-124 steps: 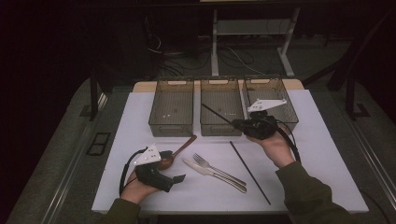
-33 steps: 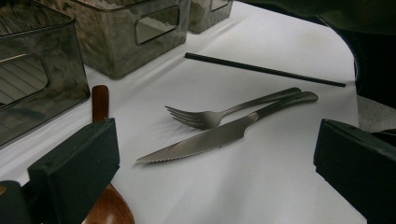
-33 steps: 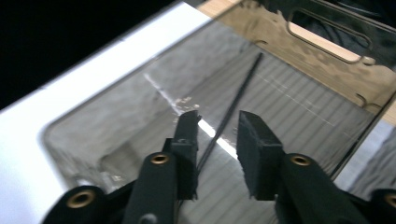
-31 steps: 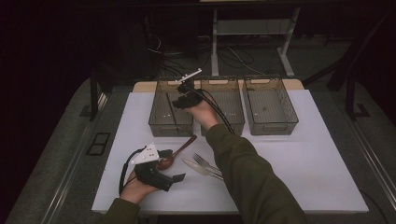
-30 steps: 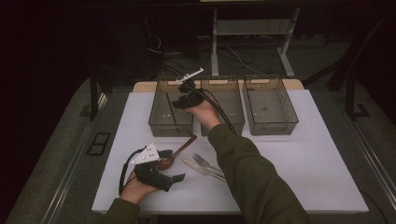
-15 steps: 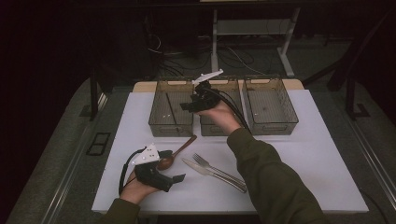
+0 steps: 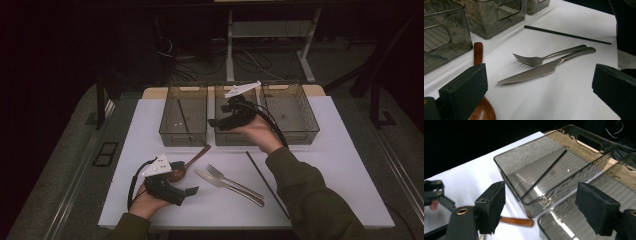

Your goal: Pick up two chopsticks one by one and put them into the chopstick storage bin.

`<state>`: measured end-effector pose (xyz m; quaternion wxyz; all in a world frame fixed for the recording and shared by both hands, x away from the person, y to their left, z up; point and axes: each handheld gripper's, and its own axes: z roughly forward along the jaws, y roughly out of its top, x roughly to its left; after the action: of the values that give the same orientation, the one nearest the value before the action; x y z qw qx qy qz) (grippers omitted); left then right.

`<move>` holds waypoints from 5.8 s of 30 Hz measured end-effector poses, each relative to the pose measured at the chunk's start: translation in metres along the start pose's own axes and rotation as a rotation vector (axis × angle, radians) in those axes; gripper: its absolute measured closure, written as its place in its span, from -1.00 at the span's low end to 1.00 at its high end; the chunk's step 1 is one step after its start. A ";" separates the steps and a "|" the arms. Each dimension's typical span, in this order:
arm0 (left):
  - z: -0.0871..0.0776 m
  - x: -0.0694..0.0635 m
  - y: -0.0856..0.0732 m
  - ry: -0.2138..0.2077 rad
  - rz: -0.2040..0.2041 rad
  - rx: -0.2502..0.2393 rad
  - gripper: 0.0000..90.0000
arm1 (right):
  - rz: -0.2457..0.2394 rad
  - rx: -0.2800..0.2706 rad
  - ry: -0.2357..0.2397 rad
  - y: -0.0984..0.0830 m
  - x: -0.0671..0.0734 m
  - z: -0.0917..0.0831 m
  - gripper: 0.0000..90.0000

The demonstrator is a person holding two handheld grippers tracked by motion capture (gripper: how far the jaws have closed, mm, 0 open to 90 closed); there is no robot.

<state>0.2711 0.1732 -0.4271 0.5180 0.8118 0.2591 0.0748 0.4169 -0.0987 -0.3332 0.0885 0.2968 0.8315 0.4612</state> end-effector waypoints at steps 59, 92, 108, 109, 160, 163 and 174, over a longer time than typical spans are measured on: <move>0.000 -0.007 -0.003 0.035 -0.009 0.016 -1.00 | 0.126 0.095 -0.121 -0.178 0.024 -0.130 -0.07; 0.000 -0.006 -0.003 0.034 -0.005 0.026 -1.00 | 0.055 0.295 -0.118 -0.211 0.046 -0.104 0.68; 0.000 -0.006 -0.003 0.032 -0.009 0.029 -1.00 | 0.035 0.309 -0.129 -0.210 0.048 -0.103 0.79; 0.000 -0.006 -0.003 0.032 -0.009 0.029 -1.00 | 0.036 0.310 -0.130 -0.210 0.048 -0.103 0.79; -0.001 -0.006 -0.003 0.033 -0.011 0.025 -1.00 | 0.110 0.274 -0.164 -0.219 0.019 -0.122 0.89; -0.001 -0.006 -0.003 0.032 -0.009 0.026 -1.00 | 0.115 0.259 -0.151 -0.219 0.018 -0.124 0.89; -0.001 -0.006 -0.003 0.030 -0.007 0.027 -1.00 | 0.139 0.176 -0.115 -0.215 0.015 -0.134 0.89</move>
<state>0.2648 0.1716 -0.4281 0.5035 0.8165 0.2706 0.0818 0.2597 -0.2709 -0.4327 0.0774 0.3862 0.8397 0.3739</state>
